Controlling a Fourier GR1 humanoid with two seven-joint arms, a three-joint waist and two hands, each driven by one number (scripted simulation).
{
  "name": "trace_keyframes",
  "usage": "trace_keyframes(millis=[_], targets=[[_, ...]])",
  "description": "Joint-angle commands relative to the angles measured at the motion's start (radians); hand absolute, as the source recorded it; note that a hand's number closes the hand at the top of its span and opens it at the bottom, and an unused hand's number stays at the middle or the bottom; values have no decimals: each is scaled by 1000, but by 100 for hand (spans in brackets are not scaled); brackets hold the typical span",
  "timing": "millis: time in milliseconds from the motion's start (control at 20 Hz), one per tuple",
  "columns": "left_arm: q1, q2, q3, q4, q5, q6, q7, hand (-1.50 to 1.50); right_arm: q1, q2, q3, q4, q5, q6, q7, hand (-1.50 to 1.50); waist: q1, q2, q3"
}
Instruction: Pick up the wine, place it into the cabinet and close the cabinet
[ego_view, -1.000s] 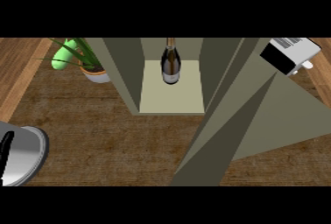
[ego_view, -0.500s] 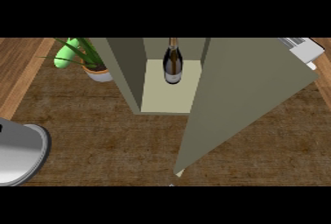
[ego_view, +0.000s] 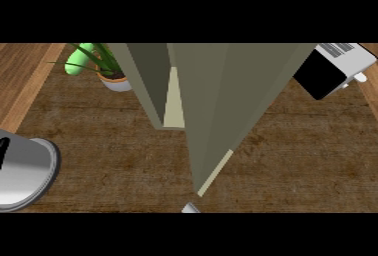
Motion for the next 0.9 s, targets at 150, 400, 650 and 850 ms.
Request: trace_keyframes(millis=[150,400,650,850], targets=[[-48,-23,-19,-30,-16,48,46,-150,-363,178,-115,287,-127,-105,-11,150,11,2,1],[-77,-50,9,24,-17,43,49,-150,-601,182,-261,535,-253,-93,-92,150,8,5,2],[-84,-87,-26,22,-56,71,63,-150,-686,169,-338,754,-212,31,-198,150,-9,5,3],[-86,-90,-7,29,-69,45,72,-150,-741,184,-348,945,-201,26,-293,150,-5,5,3]])
